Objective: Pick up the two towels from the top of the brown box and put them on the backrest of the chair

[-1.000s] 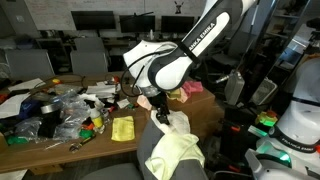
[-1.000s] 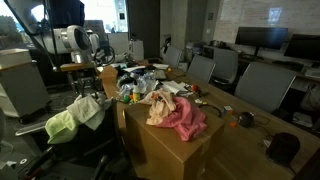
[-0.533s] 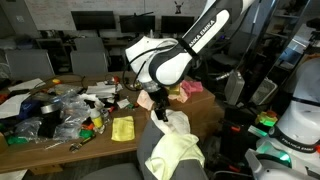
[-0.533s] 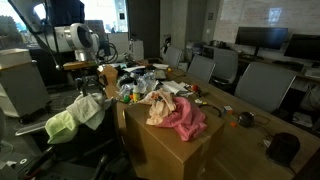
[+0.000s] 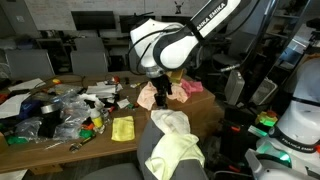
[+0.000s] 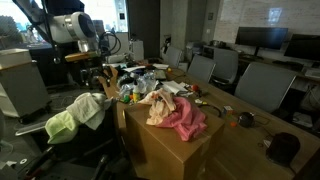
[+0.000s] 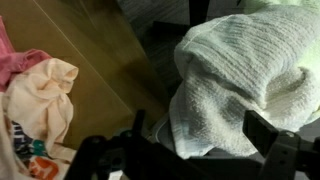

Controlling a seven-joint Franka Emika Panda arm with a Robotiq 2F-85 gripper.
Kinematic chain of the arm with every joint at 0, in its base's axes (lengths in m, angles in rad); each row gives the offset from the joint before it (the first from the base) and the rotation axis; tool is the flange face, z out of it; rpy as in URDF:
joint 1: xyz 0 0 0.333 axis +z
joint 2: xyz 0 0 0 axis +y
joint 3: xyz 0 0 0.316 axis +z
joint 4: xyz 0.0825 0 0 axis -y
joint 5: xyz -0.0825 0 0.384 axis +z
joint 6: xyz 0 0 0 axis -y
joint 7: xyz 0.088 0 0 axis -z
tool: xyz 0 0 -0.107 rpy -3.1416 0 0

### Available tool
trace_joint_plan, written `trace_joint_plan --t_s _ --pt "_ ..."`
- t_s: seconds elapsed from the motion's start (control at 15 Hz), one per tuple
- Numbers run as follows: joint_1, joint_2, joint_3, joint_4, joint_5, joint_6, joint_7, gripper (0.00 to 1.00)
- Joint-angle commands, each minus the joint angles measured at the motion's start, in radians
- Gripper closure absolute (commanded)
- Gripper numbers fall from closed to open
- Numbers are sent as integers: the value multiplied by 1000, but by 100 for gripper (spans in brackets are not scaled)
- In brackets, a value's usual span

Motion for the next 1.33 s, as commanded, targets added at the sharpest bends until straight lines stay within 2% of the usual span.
trace_joint_plan --t_s 0.0,0.33,0.67,0.93,1.07,1.13,1.2,1.27 --pt "-53 -153 -40 -94 2 -3 70 0" --pt "-164 -305 -109 -243 74 60 86 0" --pt "-257 -453 -183 -461 198 212 28 0" --pt "-298 -545 -238 -614 289 349 -88 0" --pt "-308 -575 -268 -660 327 381 -164 0" --pt "-302 -527 -288 -591 353 362 -213 0" --pt "-314 -512 -247 -605 309 344 -135 0" --pt "-316 -516 -261 -602 323 347 -166 0"
